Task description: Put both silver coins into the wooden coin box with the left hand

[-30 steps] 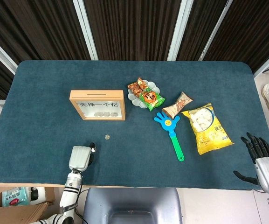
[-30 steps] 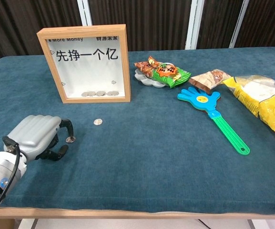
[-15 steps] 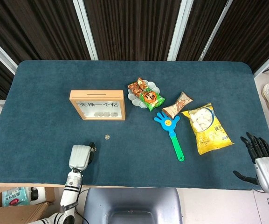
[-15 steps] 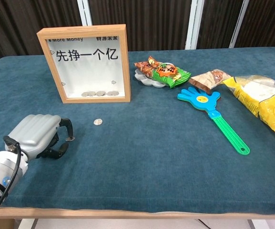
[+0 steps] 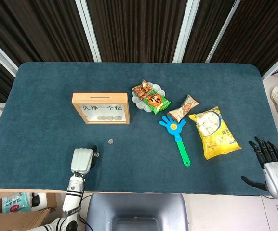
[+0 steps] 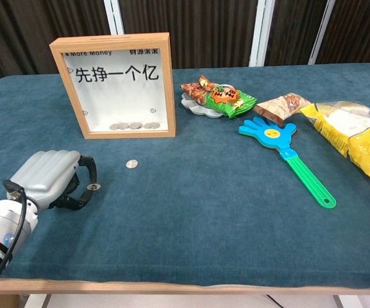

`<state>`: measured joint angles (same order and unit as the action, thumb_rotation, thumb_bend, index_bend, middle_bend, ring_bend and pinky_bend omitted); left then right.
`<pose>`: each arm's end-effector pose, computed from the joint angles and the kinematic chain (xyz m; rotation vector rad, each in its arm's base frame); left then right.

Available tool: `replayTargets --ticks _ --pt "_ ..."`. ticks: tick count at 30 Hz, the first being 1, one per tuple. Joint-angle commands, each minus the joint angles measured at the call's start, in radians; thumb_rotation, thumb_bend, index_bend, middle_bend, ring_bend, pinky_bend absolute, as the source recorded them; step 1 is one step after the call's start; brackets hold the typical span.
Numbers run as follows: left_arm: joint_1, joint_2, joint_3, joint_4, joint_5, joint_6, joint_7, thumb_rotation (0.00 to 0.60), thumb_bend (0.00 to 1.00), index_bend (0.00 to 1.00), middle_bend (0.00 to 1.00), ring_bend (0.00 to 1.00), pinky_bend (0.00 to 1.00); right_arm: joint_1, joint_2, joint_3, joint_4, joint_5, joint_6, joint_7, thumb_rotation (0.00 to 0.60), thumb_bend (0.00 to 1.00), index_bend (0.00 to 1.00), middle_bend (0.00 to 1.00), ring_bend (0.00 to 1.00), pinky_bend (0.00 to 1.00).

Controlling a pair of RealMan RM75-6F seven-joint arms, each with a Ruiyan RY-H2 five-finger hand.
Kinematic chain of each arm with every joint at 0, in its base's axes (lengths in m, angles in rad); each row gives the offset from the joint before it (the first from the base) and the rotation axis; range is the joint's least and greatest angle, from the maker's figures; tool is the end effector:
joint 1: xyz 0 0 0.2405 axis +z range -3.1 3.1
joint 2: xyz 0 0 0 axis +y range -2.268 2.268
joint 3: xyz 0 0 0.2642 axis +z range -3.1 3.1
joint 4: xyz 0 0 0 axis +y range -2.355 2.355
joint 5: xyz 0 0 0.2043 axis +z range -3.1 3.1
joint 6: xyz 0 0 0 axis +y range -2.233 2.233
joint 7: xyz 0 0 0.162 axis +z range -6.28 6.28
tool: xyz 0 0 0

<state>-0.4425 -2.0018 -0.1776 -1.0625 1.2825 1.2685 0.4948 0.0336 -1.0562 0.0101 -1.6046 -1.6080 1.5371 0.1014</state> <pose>-0.2077 0.2988 -0.0916 -1.5596 -0.8371 -0.8294 -0.3152 -0.1746 0.1832 1.4303 -0.9118 0.9531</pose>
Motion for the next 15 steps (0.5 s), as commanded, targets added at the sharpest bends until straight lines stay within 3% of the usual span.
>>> replayTargets --ticks 1,9,15 --pt "-0.002 -0.005 -0.001 0.014 0.006 0.005 -0.015 0.6 0.36 0.5 1.0 1.0 1.0 0.0 0.0 0.0 0.0 0.0 0.0 -0.002 0.6 0.15 0.0 0.0 0.0 0.0" --pt "-0.008 -0.01 -0.003 0.029 0.014 0.009 -0.043 0.6 0.36 0.5 1.0 1.0 1.0 0.0 -0.001 0.0 -0.002 0.001 -0.001 -0.004 0.6 0.15 0.0 0.0 0.0 0.0" --pt "-0.015 -0.016 -0.003 0.057 0.02 -0.003 -0.079 0.6 0.42 0.52 1.0 1.0 1.0 0.0 0.001 0.001 -0.001 0.003 0.0 0.002 0.6 0.15 0.0 0.0 0.0 0.0"
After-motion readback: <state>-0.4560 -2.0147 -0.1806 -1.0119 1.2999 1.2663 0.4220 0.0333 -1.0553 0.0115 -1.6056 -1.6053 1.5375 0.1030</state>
